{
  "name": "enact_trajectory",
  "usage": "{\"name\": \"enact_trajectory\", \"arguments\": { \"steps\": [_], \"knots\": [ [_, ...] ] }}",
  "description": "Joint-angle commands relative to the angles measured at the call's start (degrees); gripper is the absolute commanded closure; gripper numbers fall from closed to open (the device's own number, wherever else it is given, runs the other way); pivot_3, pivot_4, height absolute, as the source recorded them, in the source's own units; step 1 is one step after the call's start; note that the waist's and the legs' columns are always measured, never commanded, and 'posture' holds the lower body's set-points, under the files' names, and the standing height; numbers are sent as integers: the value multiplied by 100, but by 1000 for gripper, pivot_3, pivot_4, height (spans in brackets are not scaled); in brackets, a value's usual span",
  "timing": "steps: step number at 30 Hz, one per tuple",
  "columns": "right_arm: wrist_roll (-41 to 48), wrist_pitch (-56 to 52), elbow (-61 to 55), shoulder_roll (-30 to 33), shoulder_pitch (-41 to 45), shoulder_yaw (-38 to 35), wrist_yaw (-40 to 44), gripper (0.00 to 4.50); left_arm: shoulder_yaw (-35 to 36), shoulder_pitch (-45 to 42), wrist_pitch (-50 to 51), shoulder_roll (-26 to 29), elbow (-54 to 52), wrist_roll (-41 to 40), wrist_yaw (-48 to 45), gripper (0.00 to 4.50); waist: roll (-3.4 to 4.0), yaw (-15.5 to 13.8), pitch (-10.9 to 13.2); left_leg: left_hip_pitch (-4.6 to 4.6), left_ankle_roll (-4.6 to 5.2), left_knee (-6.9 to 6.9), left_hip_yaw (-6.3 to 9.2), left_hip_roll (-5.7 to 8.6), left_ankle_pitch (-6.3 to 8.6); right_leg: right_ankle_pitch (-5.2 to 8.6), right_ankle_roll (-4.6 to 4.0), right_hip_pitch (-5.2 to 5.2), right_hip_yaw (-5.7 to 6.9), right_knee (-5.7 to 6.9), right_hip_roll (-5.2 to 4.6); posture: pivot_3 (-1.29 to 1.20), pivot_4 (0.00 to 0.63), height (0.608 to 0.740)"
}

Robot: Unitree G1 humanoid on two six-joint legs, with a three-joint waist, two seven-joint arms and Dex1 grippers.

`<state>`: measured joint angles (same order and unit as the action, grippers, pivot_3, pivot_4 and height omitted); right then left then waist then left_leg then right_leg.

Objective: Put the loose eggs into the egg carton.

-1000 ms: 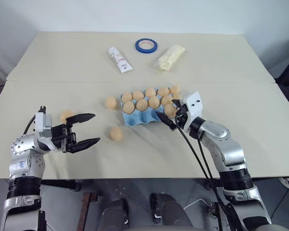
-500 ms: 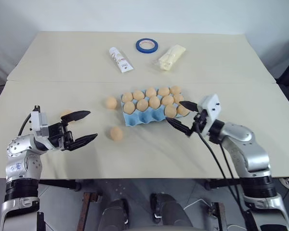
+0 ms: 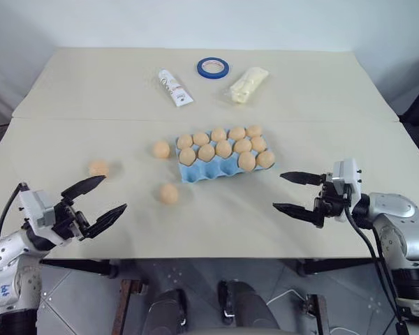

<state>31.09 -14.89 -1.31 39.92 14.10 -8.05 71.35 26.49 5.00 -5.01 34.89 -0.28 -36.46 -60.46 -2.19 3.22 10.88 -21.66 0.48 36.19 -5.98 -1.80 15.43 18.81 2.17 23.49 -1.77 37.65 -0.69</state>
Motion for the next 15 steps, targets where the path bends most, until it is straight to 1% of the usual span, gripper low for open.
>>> {"name": "enact_trajectory", "arguments": {
  "steps": [1,2,5,8,12,15],
  "knots": [
    [110,179,61,129,-2,-190,230,15,202,349,116,75,-461,219,406,0,0,-1,0,7,-1,-1,-1,0,1,1,-1,-8,-1,-3,-1,0,150,740],
    [109,202,91,126,4,-201,259,15,191,408,143,73,-535,269,494,0,0,-3,0,12,-2,-4,-1,1,1,1,-2,-14,-2,-8,-3,0,150,740],
    [184,148,68,197,-4,-225,394,15,49,534,527,48,-911,688,1230,0,1,-12,1,11,-1,-8,-1,2,1,1,-2,-13,-2,-12,-7,0,150,740],
    [269,199,92,215,7,-282,515,15,-144,485,873,-143,-1292,838,1822,0,1,-27,0,10,-1,-15,0,2,1,1,-2,-11,0,-16,-7,0,150,740],
    [288,183,131,323,-16,-275,743,15,-749,218,1201,-476,-1676,1108,2378,0,1,-29,1,9,1,-17,-2,3,3,0,-1,-12,-1,-22,-6,0,150,740],
    [281,170,151,312,32,-260,714,15,-1235,-67,1527,-673,-1769,1377,2740,0,1,-36,1,8,1,-13,-2,3,3,0,0,-13,0,-20,-3,0,150,740]
  ]
}}
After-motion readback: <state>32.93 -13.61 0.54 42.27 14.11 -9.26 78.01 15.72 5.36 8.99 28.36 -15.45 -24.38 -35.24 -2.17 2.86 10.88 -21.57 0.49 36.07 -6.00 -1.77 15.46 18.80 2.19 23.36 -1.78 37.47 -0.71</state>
